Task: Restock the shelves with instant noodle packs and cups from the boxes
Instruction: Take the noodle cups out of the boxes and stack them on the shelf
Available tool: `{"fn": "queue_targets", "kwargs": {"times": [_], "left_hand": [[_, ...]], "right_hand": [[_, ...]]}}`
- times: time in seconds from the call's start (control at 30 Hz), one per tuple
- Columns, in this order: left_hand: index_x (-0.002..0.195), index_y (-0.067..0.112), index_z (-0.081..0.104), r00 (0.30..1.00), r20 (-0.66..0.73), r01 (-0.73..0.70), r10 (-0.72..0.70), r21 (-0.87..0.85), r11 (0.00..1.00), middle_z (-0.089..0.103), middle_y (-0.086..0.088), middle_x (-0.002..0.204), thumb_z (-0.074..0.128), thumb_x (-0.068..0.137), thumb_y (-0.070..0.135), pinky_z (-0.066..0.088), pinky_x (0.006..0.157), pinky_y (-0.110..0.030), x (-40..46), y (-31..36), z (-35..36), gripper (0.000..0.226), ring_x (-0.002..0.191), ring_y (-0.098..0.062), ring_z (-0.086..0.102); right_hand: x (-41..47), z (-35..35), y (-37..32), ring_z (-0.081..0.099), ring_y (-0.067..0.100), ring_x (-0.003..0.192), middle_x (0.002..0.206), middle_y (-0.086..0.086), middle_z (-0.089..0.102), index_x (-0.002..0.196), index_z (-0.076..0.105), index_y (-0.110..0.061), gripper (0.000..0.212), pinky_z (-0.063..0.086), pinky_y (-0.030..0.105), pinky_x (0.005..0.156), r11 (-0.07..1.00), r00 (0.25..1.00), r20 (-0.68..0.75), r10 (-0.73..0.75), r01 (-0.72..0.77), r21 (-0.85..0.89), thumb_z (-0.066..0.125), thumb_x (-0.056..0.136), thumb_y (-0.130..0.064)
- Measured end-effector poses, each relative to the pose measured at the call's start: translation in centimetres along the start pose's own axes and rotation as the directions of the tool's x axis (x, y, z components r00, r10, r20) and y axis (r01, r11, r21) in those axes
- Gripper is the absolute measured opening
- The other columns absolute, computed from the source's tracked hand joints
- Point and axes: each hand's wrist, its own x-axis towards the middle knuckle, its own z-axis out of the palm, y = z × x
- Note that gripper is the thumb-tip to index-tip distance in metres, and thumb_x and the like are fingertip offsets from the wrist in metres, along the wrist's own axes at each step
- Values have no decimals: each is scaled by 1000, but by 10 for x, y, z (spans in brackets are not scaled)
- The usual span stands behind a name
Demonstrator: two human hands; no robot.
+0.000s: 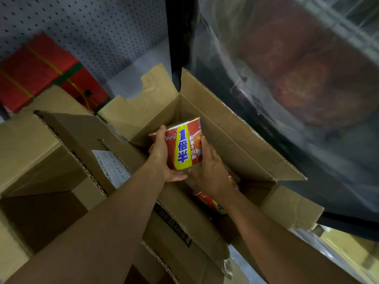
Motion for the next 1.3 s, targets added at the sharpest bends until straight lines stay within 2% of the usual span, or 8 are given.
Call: {"fn": "queue_targets", "kwargs": {"times": [0.07, 0.17, 0.33, 0.53, 0.73, 0.93, 1.13, 1.3], "left_hand": [[123, 23, 47, 999, 33, -24, 24, -12, 1000, 53, -12, 120, 46, 83, 70, 38, 100, -59, -1, -2, 0, 61, 116, -36, 49], [132, 25, 48, 996, 57, -61, 64, -50, 997, 55, -11, 126, 47, 82, 69, 43, 94, -57, 1, -8, -2, 66, 112, -34, 53], [131, 26, 51, 990, 87, -105, 115, -111, 988, 56, -9, 127, 46, 84, 67, 44, 93, -56, 4, -15, -5, 62, 112, -33, 55], [97, 23, 57, 987, 101, -109, 124, -147, 983, 59, -9, 108, 44, 87, 64, 49, 80, -51, 1, -17, -6, 44, 100, -31, 58], [95, 21, 58, 985, 115, -105, 125, -164, 981, 60, -9, 108, 43, 88, 63, 50, 81, -52, 1, -17, -8, 45, 102, -31, 58], [95, 22, 56, 983, 118, -119, 140, -166, 979, 59, -9, 107, 42, 89, 62, 50, 77, -50, -1, -18, -9, 43, 99, -31, 58], [94, 22, 57, 978, 142, -127, 151, -166, 978, 60, -9, 104, 39, 91, 62, 51, 76, -48, -5, -19, -9, 44, 97, -30, 59], [94, 22, 57, 979, 142, -125, 149, -162, 979, 59, -9, 105, 40, 90, 62, 50, 76, -48, -7, -19, -8, 44, 98, -30, 58]], "right_hand": [[-8, -2, 6, 22, 21, 143, 157, 5, 22, 152, 9, -16, 84, 21, 38, 116, 998, 997, -53, 56, -55, 7, 62, 90, -37], [-23, 0, 25, 23, 27, 143, 155, 13, 23, 151, 14, -11, 74, 25, 39, 115, 975, 972, -113, 206, -213, -60, 57, 94, -29], [-27, 12, 55, 23, 33, 139, 153, 16, 21, 149, 13, -9, 78, 25, 46, 112, 903, 906, -77, 416, -422, -79, 53, 92, -45], [-15, 34, 71, 10, 39, 142, 154, 19, 9, 151, -2, -17, 97, 20, 52, 114, 816, 818, 11, 575, -573, -83, 52, 85, -63], [-4, 40, 69, 9, 42, 141, 154, 21, 6, 150, -8, -23, 93, 18, 55, 111, 788, 806, -2, 593, -580, -209, 50, 88, -60], [-1, 45, 70, 14, 35, 143, 155, 14, 16, 152, 4, -22, 77, 13, 47, 116, 908, 928, -43, 369, -370, -195, 48, 93, -47], [-17, 48, 73, -3, 37, 144, 156, 15, -2, 151, -1, -29, 92, 17, 59, 112, 842, 855, -21, 518, -514, -162, 51, 84, -65], [-11, 46, 72, 3, 39, 142, 155, 16, 2, 151, 3, -29, 90, 21, 58, 111, 849, 867, -45, 497, -497, -180, 55, 85, -61]]}}
